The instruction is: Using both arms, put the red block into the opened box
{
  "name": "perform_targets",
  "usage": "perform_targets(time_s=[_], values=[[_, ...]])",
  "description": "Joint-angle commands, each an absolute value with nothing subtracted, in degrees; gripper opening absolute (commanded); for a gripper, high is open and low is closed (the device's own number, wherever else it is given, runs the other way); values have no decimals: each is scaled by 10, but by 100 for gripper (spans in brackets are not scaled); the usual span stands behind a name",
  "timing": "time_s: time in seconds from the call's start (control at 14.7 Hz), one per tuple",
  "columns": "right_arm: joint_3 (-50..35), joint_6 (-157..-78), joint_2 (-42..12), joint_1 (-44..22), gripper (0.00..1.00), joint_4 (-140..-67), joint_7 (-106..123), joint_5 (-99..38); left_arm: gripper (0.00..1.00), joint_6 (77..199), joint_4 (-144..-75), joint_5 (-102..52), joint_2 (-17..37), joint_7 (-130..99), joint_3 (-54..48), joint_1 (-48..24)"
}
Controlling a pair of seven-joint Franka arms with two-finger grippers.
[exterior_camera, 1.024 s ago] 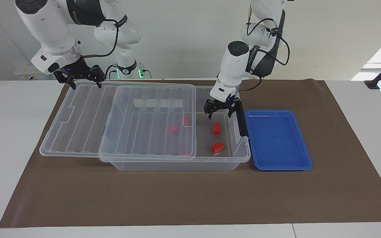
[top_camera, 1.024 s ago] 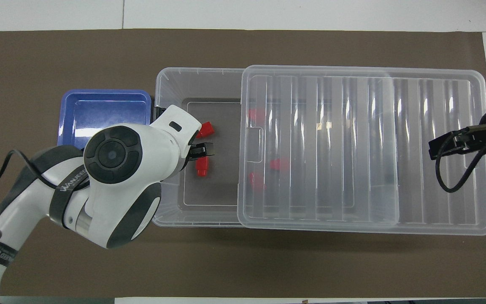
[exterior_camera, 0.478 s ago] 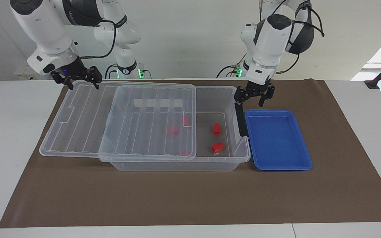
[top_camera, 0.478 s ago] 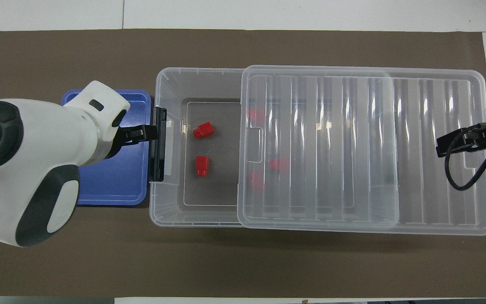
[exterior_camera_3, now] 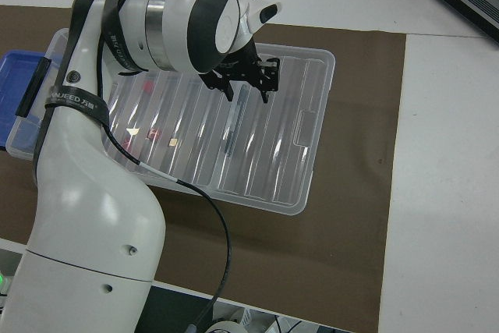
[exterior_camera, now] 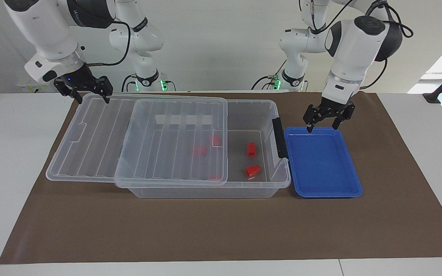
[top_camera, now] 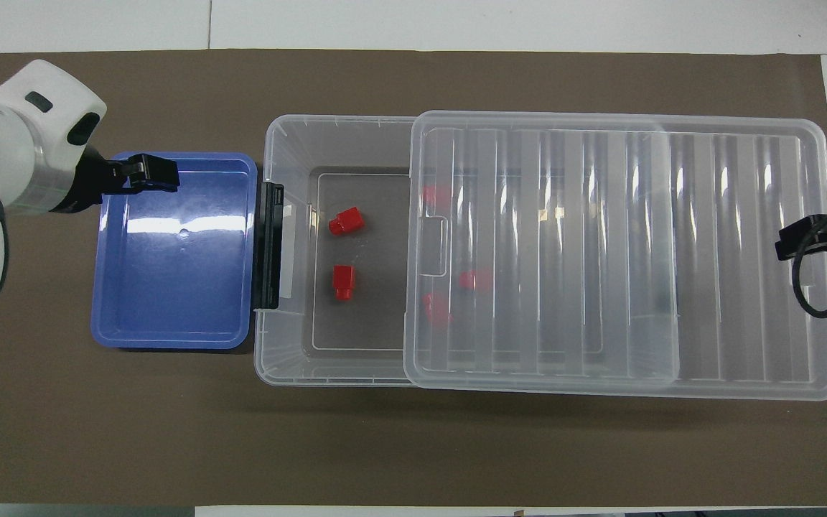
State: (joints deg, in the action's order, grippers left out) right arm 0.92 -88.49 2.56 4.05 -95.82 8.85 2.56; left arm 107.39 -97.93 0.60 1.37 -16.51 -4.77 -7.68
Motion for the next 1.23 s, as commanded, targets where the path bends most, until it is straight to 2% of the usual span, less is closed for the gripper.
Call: perform_targets(time_s=[0.0,0.14,0.55,0.96,1.16], values=[[16,-953,50,75,0,-1020,162,21,100,1013,-908,14,49,-155,-54,-68],[34,-987,48,76,0,-1033,171,28,100,1009,-909,11,45,-155,-54,-69],[64,-1078,-30,107,0,-1034,207,45,100,976,-941,9,20,-124,-54,-47],[64,-1144,-31,103,0,-1097,191,39,100,968,-944,9,18,-98,-54,-40],[63,-1144,-29,96,0,-1101,176,37,100,974,-951,9,15,-78,-54,-32]])
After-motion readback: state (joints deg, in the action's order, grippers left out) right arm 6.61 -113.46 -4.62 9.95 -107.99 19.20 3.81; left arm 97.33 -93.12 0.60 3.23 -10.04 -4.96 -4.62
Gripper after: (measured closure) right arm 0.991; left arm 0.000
